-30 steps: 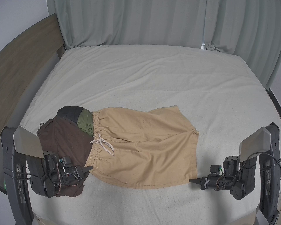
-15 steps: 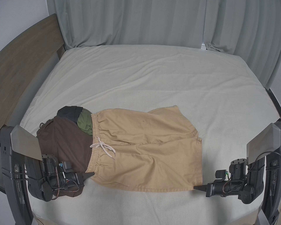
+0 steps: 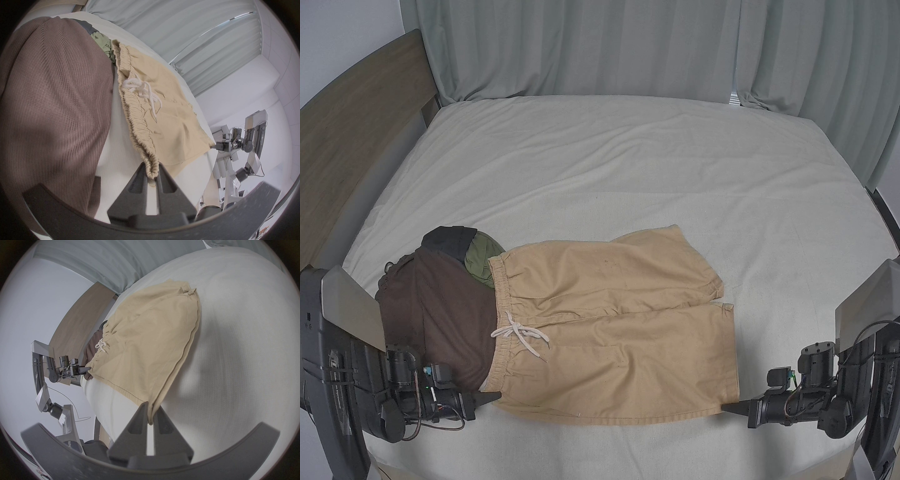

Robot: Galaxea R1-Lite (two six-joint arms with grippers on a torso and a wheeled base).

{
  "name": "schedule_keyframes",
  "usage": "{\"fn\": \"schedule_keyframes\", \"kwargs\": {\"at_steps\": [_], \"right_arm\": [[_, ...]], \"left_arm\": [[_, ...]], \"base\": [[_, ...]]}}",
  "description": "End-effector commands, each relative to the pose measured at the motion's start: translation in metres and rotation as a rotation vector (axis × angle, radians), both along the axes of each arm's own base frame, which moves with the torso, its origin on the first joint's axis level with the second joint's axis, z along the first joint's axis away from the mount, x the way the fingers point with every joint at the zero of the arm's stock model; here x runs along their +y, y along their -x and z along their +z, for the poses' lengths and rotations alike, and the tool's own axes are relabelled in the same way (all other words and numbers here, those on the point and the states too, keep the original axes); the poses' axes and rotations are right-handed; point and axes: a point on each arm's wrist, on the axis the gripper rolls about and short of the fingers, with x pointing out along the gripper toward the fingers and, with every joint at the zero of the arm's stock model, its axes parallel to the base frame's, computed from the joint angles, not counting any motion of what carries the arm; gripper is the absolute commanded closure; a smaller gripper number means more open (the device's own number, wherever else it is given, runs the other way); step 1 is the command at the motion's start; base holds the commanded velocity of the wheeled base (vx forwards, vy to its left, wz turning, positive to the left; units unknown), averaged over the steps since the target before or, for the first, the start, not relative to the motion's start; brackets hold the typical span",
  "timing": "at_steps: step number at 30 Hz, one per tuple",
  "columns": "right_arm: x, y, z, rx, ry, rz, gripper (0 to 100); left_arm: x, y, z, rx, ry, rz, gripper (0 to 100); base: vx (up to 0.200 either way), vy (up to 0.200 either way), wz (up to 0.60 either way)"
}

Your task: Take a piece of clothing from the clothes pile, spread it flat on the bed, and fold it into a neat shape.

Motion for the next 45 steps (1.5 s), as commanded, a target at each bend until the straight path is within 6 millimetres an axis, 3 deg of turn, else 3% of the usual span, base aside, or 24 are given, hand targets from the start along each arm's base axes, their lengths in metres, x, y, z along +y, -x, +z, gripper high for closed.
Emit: {"fn": "schedule_keyframes", "kwargs": {"at_steps": [1,11,30,39,45], "right_arm": [[-0.001,0.004,0.003,-0.002,0.006,0.005,100],[-0.003,0.014,0.017,0.038,0.030,0.021,100],[-0.005,0.027,0.026,0.095,0.050,0.028,100],[-0.006,0.023,0.045,-0.018,0.010,0.016,100],[-0.004,0.019,0.058,-0.093,-0.030,-0.005,100]], "left_arm": [[0.001,0.011,0.001,0.025,-0.010,-0.003,100],[0.002,0.033,0.006,0.044,-0.023,-0.057,100],[0.010,0.037,-0.002,0.030,-0.057,-0.103,100],[0.012,0.033,0.007,-0.044,-0.030,-0.107,100],[0.007,0.012,0.024,-0.117,0.012,-0.086,100]], "base": [[0.000,0.000,0.00],[0.000,0.000,0.00],[0.000,0.000,0.00],[0.000,0.000,0.00],[0.000,0.000,0.00]]}}
